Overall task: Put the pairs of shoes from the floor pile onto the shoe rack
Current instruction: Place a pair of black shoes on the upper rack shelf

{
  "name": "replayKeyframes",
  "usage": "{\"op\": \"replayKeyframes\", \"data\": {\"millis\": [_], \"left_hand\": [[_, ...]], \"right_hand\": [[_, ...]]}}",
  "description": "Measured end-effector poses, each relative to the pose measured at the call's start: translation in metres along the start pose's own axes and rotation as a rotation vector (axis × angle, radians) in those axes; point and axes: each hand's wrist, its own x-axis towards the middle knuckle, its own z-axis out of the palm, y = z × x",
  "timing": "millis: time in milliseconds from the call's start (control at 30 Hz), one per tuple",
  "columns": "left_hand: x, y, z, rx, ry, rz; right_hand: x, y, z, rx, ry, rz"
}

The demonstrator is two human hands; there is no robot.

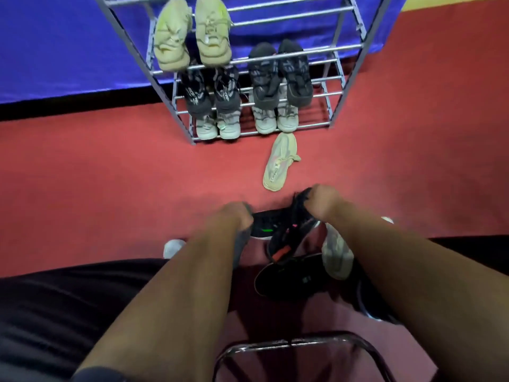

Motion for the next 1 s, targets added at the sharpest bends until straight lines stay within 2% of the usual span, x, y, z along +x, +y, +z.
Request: {"op": "replayKeyframes", "data": {"millis": [167, 300, 400, 500, 600, 667, 800, 867, 933, 1000], "left_hand": [[0.037, -0.016, 0.068, -0.020, -0.062, -0.108], [0.060, -0.030, 0.097, -0.024, -0.112, -0.270], [0.070, -0.037, 0.107, -0.068, -0.043, -0.333], [0.083, -0.048, 0.116, -0.112, 0.045, -0.348], [0.095, -0.061, 0.121, -0.144, -0.022, -0.370], [0.099, -0.066, 0.127, -0.113, -0.040, -0.353], [0.102, -0.069, 0.137, -0.088, 0.058, -0.331], [0.109, -0.076, 0.131, -0.255, 0.054, -0.353], [0.114, -0.083, 0.119, -0.580, 0.120, -0.283], [0.116, -0.080, 0.100, -1.000, 0.134, -0.291]], "right_hand": [[0.018, 0.039, 0.045, 0.020, 0.004, 0.135], [0.035, 0.042, 0.066, 0.128, -0.045, 0.197], [0.047, 0.046, 0.076, 0.241, -0.055, 0.296], [0.058, 0.047, 0.079, 0.225, -0.044, 0.334], [0.065, 0.045, 0.082, 0.244, -0.032, 0.374], [0.069, 0.047, 0.087, 0.305, 0.038, 0.416], [0.069, 0.042, 0.089, 0.440, 0.091, 0.389], [0.072, 0.038, 0.088, 0.476, 0.127, 0.333], [0.075, 0.032, 0.087, 0.508, 0.151, 0.267], [0.078, 0.024, 0.086, 0.561, 0.148, 0.211]]}}
